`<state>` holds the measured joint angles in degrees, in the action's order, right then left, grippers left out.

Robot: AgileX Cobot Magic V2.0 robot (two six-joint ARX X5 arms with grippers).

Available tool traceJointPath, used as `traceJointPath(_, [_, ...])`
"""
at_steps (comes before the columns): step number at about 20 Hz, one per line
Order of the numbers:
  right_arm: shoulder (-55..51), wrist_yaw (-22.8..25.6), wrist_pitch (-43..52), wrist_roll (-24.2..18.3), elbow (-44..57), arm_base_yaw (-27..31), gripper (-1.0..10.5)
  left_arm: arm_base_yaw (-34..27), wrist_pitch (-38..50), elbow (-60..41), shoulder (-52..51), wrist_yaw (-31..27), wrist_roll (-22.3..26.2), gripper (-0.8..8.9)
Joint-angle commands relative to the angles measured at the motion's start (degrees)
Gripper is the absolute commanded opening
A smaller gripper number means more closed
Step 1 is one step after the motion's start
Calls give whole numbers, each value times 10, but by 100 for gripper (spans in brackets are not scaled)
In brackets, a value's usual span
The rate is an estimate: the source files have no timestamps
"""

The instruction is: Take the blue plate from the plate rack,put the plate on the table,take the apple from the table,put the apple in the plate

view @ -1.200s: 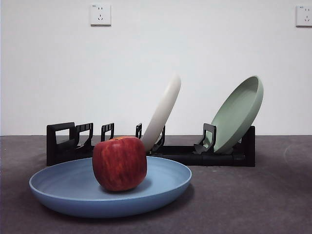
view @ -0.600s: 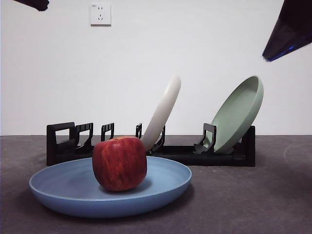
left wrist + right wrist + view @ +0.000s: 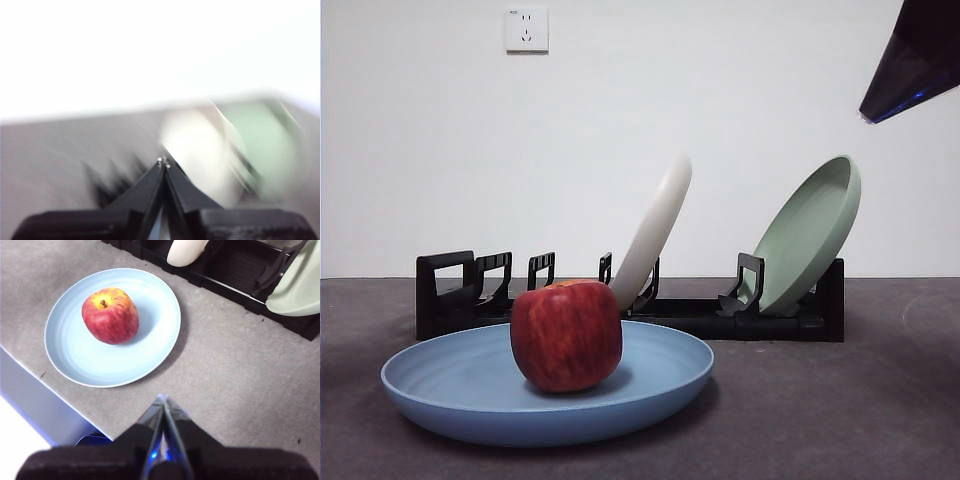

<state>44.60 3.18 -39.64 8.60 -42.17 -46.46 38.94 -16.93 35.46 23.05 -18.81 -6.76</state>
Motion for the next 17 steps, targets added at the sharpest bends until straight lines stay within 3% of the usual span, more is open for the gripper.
traceJointPath(1, [0,1,2,6,2,0,1,-103,92,-68,-50,32,11,0])
traceJointPath(5, [0,2,2,6,2,0,1,-245,112,-176,-123,141,29,-1])
traceJointPath(8, [0,2,2,6,2,0,1,-308,130,-245,-152,172,40,0])
traceJointPath(17, [0,2,2,6,2,0,1,-368,110,-353,-229,178,38,0])
